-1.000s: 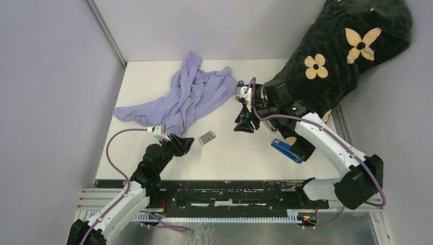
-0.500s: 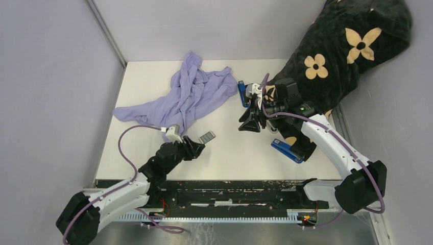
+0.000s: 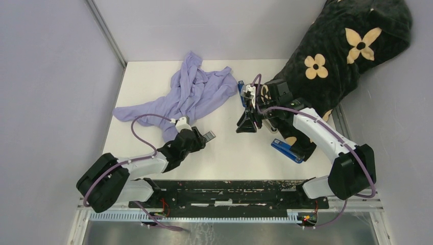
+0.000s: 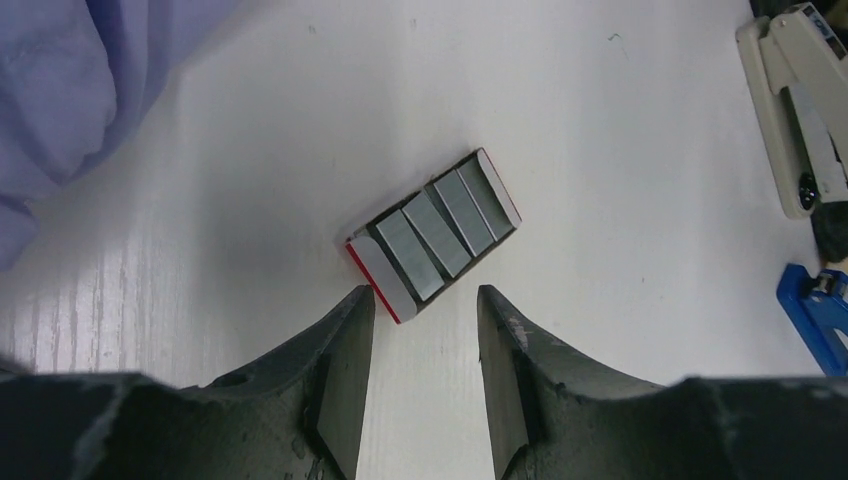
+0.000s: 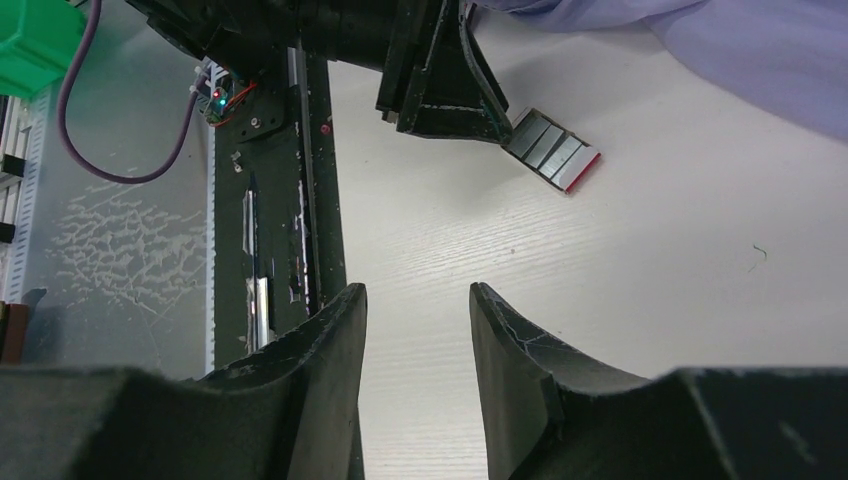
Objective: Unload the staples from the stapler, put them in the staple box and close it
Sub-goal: Move the staple box to the center of the board.
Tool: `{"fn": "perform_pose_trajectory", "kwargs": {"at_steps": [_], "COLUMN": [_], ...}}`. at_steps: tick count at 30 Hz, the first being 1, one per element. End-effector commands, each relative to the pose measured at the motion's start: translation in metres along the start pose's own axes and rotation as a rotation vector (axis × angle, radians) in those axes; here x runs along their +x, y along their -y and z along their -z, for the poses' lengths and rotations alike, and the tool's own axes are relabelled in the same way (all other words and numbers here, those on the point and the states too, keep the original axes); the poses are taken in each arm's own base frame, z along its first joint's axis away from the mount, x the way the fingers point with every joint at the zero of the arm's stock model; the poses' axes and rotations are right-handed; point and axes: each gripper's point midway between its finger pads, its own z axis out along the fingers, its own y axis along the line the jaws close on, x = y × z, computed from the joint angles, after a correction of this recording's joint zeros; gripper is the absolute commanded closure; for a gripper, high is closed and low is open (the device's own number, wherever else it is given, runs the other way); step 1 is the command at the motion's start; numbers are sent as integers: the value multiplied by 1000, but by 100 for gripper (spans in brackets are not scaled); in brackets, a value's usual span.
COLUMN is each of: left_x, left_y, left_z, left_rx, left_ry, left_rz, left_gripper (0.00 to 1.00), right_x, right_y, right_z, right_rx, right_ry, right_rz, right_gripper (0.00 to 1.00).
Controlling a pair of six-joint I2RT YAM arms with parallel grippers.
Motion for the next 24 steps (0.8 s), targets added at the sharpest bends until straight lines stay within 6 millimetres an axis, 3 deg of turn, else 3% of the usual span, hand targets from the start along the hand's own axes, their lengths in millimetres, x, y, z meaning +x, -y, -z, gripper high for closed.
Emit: {"fn": "perform_pose_trajectory", "kwargs": {"at_steps": [1,12,19,24], "left_x": [-23,-29,-27,-19], "left_y": [6,-3,-10,-15], "left_z": [-12,-4,-3,-2], "left_rx": [-43,-58,-66,-84], "left_ry": [90,125,109,80], "left_rz": [63,120,136,129], "left_gripper": [53,62,79,79], "right_x": [-16,-15,-14,-13], "right_y": [-6,-9,-10,-10], "right_z": [2,2,1,0], "right_rx": [-20,-37,-38,-37], "right_ry": [32,25,19,17], "right_rz": [34,36,34,33], "right_gripper": [52,52,52,52]}}
